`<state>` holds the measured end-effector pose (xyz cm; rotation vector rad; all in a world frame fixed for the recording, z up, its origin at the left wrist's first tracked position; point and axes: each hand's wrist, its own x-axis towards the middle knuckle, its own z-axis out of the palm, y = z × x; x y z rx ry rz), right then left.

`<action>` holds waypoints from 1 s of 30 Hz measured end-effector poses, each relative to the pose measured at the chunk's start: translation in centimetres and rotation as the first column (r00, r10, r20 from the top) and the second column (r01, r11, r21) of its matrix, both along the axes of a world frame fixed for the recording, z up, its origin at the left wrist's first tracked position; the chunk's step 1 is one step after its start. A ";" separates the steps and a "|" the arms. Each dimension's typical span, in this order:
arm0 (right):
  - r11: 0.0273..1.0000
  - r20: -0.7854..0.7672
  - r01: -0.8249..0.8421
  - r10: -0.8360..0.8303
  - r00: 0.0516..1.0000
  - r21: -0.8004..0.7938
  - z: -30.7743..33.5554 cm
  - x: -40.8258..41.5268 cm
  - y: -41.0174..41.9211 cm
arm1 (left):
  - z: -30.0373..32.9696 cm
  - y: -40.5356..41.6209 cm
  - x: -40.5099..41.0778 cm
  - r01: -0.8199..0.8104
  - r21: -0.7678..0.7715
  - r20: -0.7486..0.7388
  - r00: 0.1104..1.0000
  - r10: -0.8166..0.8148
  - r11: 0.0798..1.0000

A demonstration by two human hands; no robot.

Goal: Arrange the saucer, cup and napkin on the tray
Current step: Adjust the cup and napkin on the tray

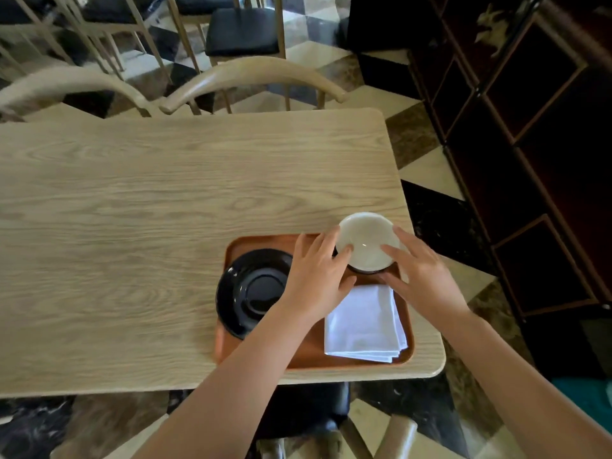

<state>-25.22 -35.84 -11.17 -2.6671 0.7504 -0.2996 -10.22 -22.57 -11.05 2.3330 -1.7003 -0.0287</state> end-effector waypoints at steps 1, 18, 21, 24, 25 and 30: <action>1.000 0.019 -0.007 0.007 1.000 0.007 -0.1 0.0 0.0 | -0.2 -0.2 0.0 -0.009 -0.025 -0.015 1.000 0.008 1.000; 0.997 0.121 -0.075 0.076 0.990 -0.017 -1.3 0.8 2.0 | -0.8 2.5 0.8 -0.064 -0.106 -0.073 0.996 0.056 0.992; 0.997 0.110 -0.070 0.074 0.991 -0.037 -1.4 0.8 2.1 | -0.8 2.6 1.0 -0.062 -0.091 -0.082 0.995 0.055 0.994; 0.997 0.115 -0.059 0.064 0.991 -0.050 -0.9 0.8 2.4 | -0.5 2.7 0.8 -0.066 -0.098 -0.102 0.993 0.056 0.993; 0.998 0.122 -0.047 0.052 0.991 -0.045 -0.7 0.7 2.6 | -0.4 2.8 0.5 -0.075 -0.113 -0.106 0.992 0.064 0.991; 1.000 0.124 0.001 0.000 0.992 -0.011 -0.8 -3.2 4.3 | -0.6 5.4 -3.2 0.010 -0.211 -0.166 0.985 -0.046 0.978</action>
